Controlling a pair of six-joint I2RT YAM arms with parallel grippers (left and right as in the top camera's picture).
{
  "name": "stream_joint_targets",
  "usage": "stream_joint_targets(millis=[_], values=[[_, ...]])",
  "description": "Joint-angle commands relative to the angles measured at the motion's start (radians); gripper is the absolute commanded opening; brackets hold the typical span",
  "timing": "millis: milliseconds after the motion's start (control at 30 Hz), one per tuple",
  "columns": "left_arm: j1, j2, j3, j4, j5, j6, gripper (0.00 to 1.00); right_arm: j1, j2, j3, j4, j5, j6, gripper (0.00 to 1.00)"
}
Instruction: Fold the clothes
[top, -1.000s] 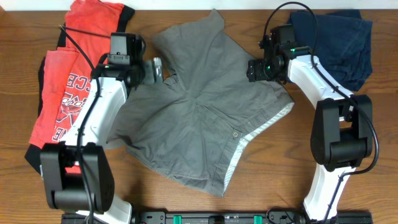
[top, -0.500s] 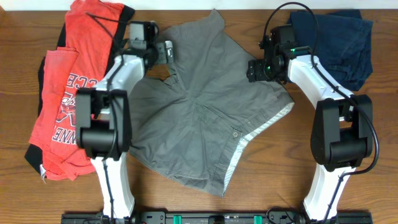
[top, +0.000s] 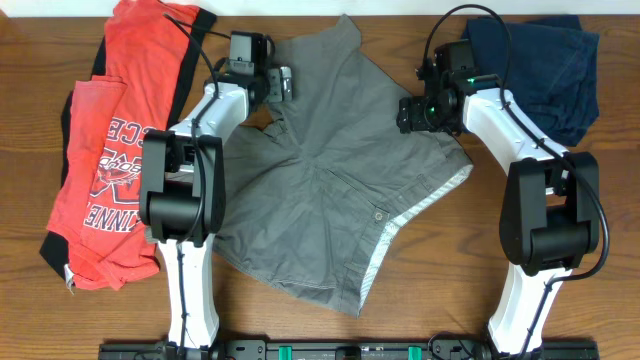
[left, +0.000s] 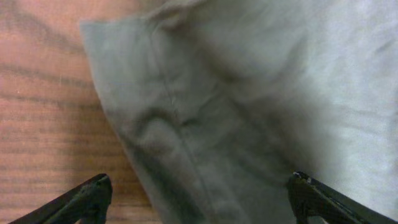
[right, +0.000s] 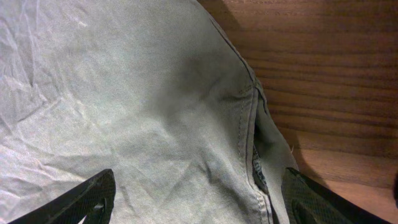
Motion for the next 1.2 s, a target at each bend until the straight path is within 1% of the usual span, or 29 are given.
stream_joint_targets(millis=[0,133,267,333,400,467,533,567,633,700,733,833,867,967,1000,1033,1133,1167], values=[[-0.013,0.007,0.018,-0.01,-0.069,-0.003,0.86,0.009,0.011,0.018,-0.001,-0.007,0.015,0.84],[-0.022,0.007,0.018,-0.025,-0.084,-0.003,0.7,0.009,0.011,0.018,-0.004,-0.007,0.015,0.84],[-0.024,0.008,0.018,-0.037,-0.084,-0.003,0.45,0.009,0.011,0.018,-0.008,-0.007,0.015,0.85],[-0.024,0.008,0.016,-0.045,-0.083,0.004,0.38,0.009,0.011,0.018,-0.008,-0.007,0.015,0.85],[-0.024,0.009,0.016,-0.053,-0.084,0.005,0.35,0.009,0.011,0.018,-0.009,-0.007,0.015,0.85],[-0.023,0.009,0.014,-0.059,-0.084,0.01,0.26,0.009,0.011,0.018,-0.011,-0.007,0.015,0.85],[-0.018,0.009,0.014,-0.075,-0.113,0.011,0.13,0.009,0.011,0.018,-0.018,-0.007,0.015,0.85],[-0.014,0.008,0.014,-0.087,-0.131,0.011,0.11,0.009,0.011,0.018,-0.021,-0.007,0.015,0.85],[0.002,0.002,0.016,-0.15,-0.171,-0.005,0.1,0.009,0.011,0.018,-0.029,-0.006,0.015,0.85],[0.03,-0.011,0.017,-0.249,-0.177,-0.043,0.08,0.009,0.011,0.017,-0.034,-0.006,0.014,0.85],[0.048,-0.018,0.017,-0.307,-0.177,-0.07,0.06,0.009,0.011,0.017,-0.035,-0.006,0.011,0.85],[0.105,-0.031,0.017,-0.504,-0.169,-0.134,0.06,0.009,0.011,0.017,-0.031,-0.003,0.011,0.85],[0.127,-0.031,0.017,-0.58,-0.149,-0.133,0.06,0.009,0.011,0.017,-0.027,-0.003,0.011,0.85],[0.17,-0.031,0.017,-0.706,-0.127,-0.133,0.06,0.009,0.011,0.017,-0.018,-0.003,0.012,0.84],[0.182,-0.031,0.017,-0.739,-0.127,-0.132,0.15,0.009,0.011,0.017,-0.012,-0.003,0.015,0.83],[0.188,-0.031,0.017,-0.754,-0.127,-0.132,0.21,0.009,0.011,0.017,-0.011,-0.003,0.018,0.83],[0.2,-0.031,0.017,-0.791,-0.127,-0.132,0.32,0.009,0.011,0.017,-0.013,-0.009,0.033,0.8],[0.2,-0.032,0.017,-0.797,-0.127,-0.132,0.34,0.009,0.011,0.017,-0.015,-0.015,0.034,0.8]])
